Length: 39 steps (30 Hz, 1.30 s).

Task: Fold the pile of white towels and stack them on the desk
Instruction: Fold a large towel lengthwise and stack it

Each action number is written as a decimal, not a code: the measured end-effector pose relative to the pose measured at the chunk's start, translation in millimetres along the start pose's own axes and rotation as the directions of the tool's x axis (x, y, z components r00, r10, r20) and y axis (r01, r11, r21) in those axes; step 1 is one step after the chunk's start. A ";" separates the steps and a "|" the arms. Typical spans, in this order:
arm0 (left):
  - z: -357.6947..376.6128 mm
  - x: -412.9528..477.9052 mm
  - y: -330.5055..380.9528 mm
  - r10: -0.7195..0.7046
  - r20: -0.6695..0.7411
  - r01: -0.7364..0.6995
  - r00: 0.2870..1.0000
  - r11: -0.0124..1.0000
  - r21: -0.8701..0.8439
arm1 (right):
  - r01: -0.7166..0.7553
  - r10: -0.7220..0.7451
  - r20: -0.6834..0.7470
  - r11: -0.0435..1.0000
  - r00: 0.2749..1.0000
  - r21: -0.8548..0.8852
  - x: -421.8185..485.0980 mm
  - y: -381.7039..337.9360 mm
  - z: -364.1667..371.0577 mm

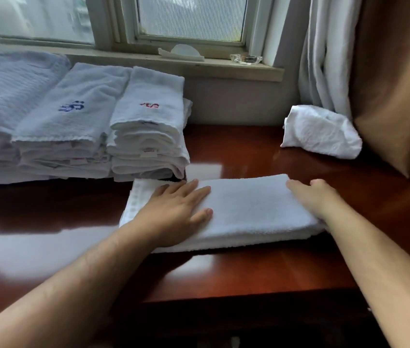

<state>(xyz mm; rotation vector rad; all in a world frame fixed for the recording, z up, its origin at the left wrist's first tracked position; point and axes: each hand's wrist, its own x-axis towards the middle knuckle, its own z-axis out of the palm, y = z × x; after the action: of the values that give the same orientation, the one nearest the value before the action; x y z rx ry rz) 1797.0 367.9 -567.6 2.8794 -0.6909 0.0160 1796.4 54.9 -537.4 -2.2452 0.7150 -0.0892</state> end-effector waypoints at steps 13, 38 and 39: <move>-34.8 -80.8 -23.0 0.041 -0.013 -0.039 0.999 0.729 -0.683 | -0.256 -0.396 0.547 0.585 0.738 0.769 -106.3 -89.9 0.8; -100.2 -134.3 -20.1 -0.138 -0.130 -0.185 0.982 -0.535 -0.824 | 0.007 -0.476 0.657 0.813 0.584 0.582 -146.7 -137.0 66.7; -99.6 -132.6 -20.4 -0.119 -0.126 -0.170 0.985 -0.539 -0.825 | -0.030 -0.504 0.640 0.772 0.580 0.635 -147.5 -134.2 70.9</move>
<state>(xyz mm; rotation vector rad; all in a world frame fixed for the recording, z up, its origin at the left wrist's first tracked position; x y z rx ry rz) 1691.1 462.9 -480.1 0.7676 -0.2754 -0.2451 1754.6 251.8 -472.1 -1.4950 -0.1518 0.4762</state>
